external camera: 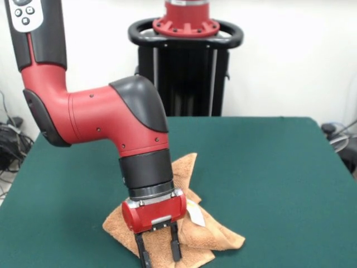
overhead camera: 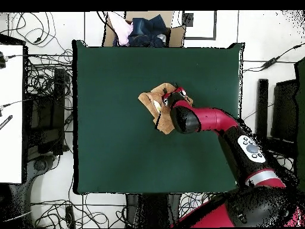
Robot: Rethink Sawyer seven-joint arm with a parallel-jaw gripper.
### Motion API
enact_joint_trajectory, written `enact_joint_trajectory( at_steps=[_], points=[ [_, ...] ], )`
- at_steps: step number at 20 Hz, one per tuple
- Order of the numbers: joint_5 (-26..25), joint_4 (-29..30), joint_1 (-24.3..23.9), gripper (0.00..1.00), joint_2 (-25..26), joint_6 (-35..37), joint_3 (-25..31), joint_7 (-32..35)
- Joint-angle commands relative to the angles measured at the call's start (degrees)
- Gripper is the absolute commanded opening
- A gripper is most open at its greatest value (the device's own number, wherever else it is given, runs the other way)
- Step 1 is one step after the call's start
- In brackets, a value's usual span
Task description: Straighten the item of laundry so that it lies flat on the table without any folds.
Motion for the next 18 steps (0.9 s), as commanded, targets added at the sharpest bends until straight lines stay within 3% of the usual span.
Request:
enact_joint_trajectory(
  at_steps=[1,11,18],
  points=[
    [-3.7,0.6,1.0,1.00,2.0,2.3,2.3,0.1],
    [-3.9,0.9,6.7,1.00,2.3,-7.3,-5.7,7.2],
    [-4.4,-1.2,4.3,1.00,6.1,-5.2,-2.0,3.8]
  ],
)
